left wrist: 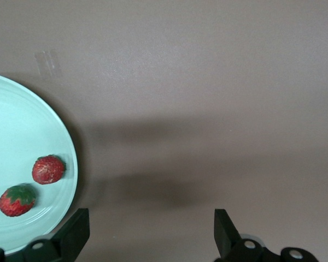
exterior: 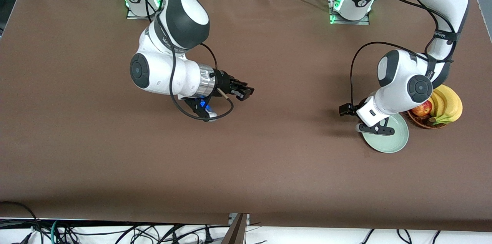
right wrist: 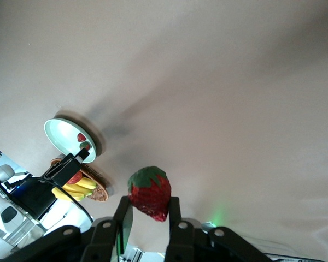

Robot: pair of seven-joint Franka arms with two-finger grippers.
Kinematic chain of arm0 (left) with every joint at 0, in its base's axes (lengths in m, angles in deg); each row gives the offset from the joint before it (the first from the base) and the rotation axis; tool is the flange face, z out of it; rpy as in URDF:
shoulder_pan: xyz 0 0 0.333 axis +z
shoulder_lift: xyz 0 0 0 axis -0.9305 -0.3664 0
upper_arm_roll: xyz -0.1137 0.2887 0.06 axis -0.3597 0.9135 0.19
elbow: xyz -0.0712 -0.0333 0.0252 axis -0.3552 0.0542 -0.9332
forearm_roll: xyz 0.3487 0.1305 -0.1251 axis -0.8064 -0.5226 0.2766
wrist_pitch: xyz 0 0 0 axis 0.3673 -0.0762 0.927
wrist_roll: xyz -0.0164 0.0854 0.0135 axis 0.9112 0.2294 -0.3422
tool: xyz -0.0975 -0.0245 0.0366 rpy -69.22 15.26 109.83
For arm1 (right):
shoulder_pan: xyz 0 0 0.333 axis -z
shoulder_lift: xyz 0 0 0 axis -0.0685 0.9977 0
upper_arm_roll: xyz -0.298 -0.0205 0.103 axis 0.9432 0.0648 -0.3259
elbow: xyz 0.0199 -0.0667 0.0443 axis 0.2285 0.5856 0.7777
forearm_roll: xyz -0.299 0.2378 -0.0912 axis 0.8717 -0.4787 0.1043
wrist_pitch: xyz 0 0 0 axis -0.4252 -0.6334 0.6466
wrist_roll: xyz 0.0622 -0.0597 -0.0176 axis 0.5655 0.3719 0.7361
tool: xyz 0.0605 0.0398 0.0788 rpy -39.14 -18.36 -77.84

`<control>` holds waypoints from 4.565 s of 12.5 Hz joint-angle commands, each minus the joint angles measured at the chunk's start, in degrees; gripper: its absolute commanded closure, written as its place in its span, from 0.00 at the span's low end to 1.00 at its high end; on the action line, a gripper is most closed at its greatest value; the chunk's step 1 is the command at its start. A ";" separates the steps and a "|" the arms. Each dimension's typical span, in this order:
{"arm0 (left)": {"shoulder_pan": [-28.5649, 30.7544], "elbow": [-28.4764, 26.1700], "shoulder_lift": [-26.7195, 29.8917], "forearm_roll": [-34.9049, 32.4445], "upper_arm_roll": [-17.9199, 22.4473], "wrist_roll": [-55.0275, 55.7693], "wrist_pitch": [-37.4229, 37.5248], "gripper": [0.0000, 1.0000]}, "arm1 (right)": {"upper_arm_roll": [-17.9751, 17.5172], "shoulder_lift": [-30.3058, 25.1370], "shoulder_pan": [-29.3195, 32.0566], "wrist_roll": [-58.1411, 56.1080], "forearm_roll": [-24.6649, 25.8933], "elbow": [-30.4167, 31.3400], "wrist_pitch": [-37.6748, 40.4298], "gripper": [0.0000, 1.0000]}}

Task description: Collect all strawberries into plate

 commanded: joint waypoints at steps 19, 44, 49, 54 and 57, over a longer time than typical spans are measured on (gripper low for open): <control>-0.34 -0.49 0.24 1.04 -0.15 -0.59 0.85 0.00 | -12.54 6.11 -5.03 10.22 -0.89 -1.54 -30.53 0.67; -8.94 0.04 -4.42 1.21 -0.67 1.34 -10.11 0.00 | 16.51 5.85 -16.46 0.21 6.14 -1.10 3.25 0.01; -12.37 -0.05 -7.14 0.60 -2.87 5.20 -14.08 0.00 | 31.56 5.94 -16.55 -19.35 6.92 2.58 17.79 0.00; -15.80 -0.31 -9.43 -2.63 -3.05 13.01 -17.86 0.00 | 46.57 3.84 -17.43 -41.57 10.62 3.47 30.00 0.00; -17.47 -0.40 -10.22 -12.11 -3.14 21.79 -17.96 0.00 | 52.66 3.56 -17.43 -54.08 12.54 3.64 34.42 0.00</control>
